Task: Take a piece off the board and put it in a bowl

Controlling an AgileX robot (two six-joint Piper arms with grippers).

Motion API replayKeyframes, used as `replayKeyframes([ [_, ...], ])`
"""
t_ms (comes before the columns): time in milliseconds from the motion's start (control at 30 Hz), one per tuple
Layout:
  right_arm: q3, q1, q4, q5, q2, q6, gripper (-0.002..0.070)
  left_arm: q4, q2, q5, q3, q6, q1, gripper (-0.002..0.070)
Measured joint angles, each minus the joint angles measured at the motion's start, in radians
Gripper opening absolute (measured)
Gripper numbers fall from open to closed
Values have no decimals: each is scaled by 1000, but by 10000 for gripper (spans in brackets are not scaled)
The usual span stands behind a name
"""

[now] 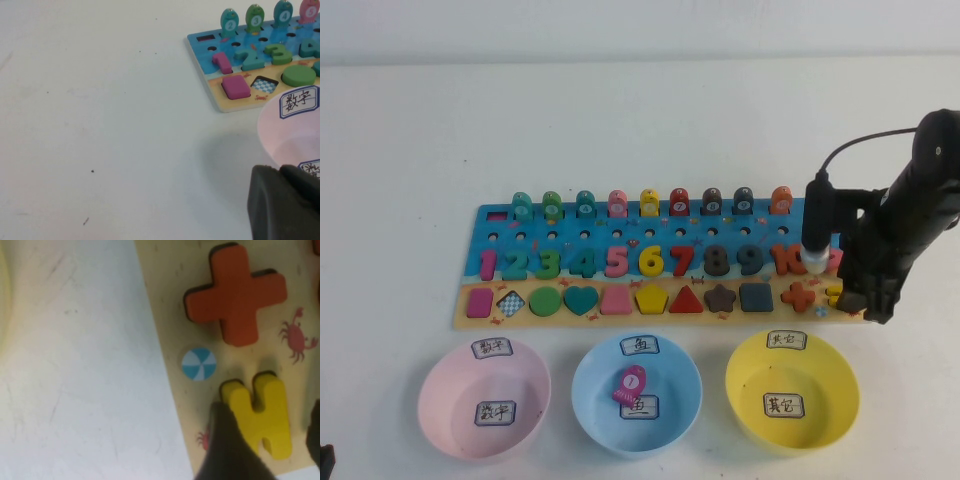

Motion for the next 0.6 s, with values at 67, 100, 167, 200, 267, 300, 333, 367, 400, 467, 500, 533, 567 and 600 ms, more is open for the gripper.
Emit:
replayKeyframes([
  [67,-2,-2,0,5,1,0,319,0,0,0,0,0,0,-5],
  [100,-2,-1,3,7,1,0,318,0,0,0,0,0,0,-5],
  [167,-2,-2,3,14,1,0,318,0,0,0,0,0,0,-4],
  [200,-4,-2,3,16,1,0,317,0,0,0,0,0,0,-5],
  [267,-6,-2,7,23,4,0,316,0,0,0,0,0,0,-5],
  [300,-6,-2,9,28,4,0,316,0,0,0,0,0,0,-5],
  [333,-6,-2,12,35,4,0,316,0,0,0,0,0,0,-4],
  [367,-6,-2,14,39,4,0,316,0,0,0,0,0,0,-4],
  [400,-6,-2,16,43,4,0,316,0,0,0,0,0,0,-4],
  [467,-6,-2,16,45,5,0,316,0,0,0,0,0,0,-5],
  [500,-6,-2,17,45,5,0,316,0,0,0,0,0,0,-5],
  [533,-7,-2,17,45,5,0,316,0,0,0,0,0,0,-4],
  [567,-9,-2,17,47,5,0,316,0,0,0,0,0,0,-4],
  [600,-9,-2,17,47,5,0,316,0,0,0,0,0,0,-5],
])
